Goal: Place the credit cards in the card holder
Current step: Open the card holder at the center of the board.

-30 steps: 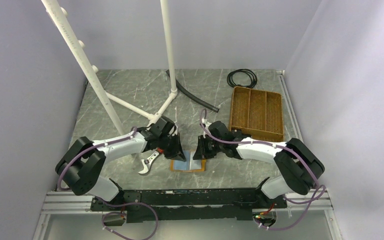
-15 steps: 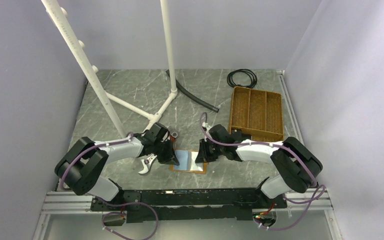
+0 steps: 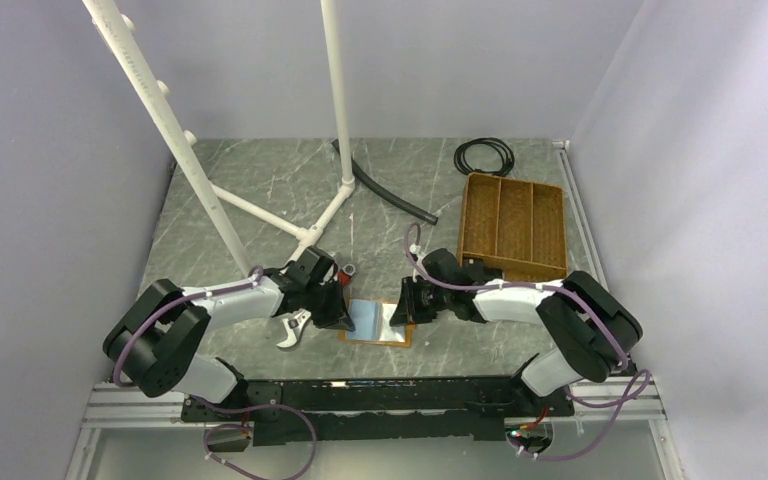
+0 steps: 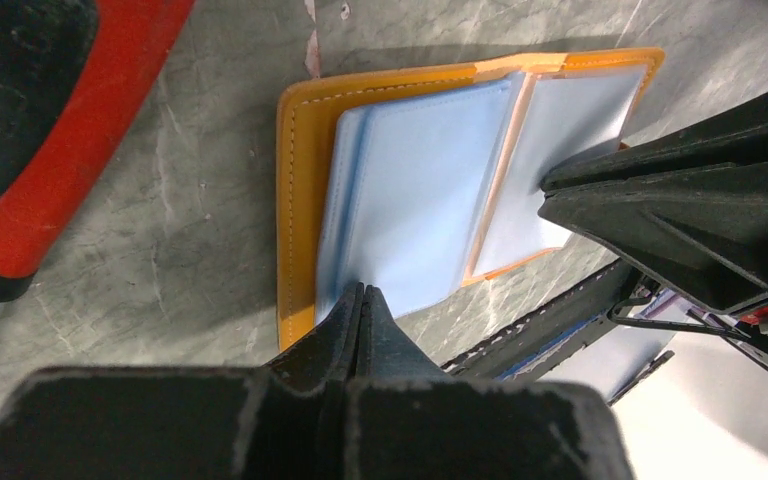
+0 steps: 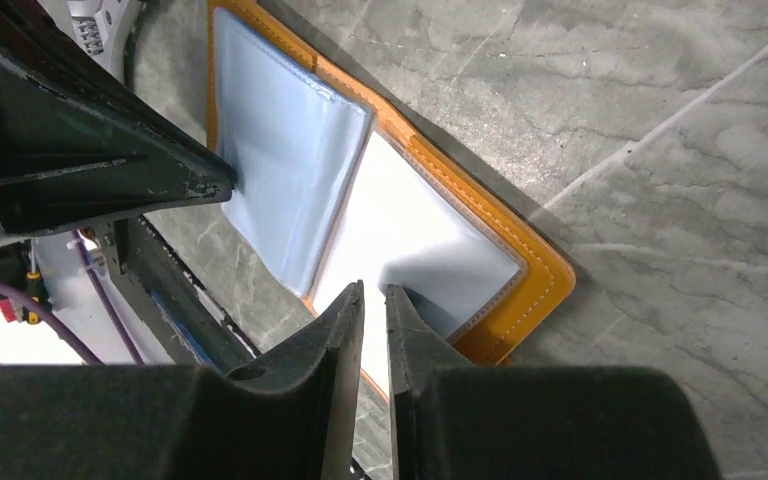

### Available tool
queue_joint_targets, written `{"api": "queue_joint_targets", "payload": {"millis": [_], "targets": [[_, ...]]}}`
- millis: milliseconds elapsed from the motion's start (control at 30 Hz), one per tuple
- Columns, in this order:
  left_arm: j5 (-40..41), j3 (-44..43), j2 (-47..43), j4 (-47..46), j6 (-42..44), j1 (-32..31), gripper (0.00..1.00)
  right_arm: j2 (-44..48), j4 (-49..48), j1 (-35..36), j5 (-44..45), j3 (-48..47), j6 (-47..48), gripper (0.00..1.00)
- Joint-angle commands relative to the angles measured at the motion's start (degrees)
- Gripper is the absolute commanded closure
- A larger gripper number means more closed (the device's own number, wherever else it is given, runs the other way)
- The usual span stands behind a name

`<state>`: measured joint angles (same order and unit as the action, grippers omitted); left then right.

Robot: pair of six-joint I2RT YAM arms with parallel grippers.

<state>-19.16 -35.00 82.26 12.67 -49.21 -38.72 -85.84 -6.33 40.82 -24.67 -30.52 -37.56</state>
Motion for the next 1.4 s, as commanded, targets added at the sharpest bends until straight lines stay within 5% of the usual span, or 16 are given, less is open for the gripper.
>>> {"api": "queue_joint_targets", "payload": {"millis": [0, 433, 567, 900, 1233, 1367], "targets": [[2.92, 1.26, -0.13, 2.1, 2.32, -0.27, 1.0, -1.99, -0.31, 0.05, 4.68, 2.46, -0.04, 0.83], [2.11, -5.66, -4.52, 9.29, 4.23, -1.34, 0.95, 9.37, 16.1, 0.25, 8.63, -9.06, 3.4, 0.76], [2.0, -8.68, -5.11, 11.42, 5.09, -1.5, 0.89, 14.28, 24.29, -2.12, 15.78, -15.24, 4.35, 0.56], [0.36, -12.56, -5.5, 13.91, 6.26, -2.39, 0.83, 22.29, 35.83, -27.76, 20.12, -12.08, 7.34, 0.14], [-0.62, -13.46, -3.39, 12.71, 5.77, -3.54, 0.81, 21.87, 34.78, -34.09, 17.35, -8.38, 10.82, 0.12], [-0.69, -13.83, -2.13, 11.75, 5.37, -4.26, 0.81, 21.22, 32.83, -34.49, 14.11, -7.51, 11.44, 0.19]]}}
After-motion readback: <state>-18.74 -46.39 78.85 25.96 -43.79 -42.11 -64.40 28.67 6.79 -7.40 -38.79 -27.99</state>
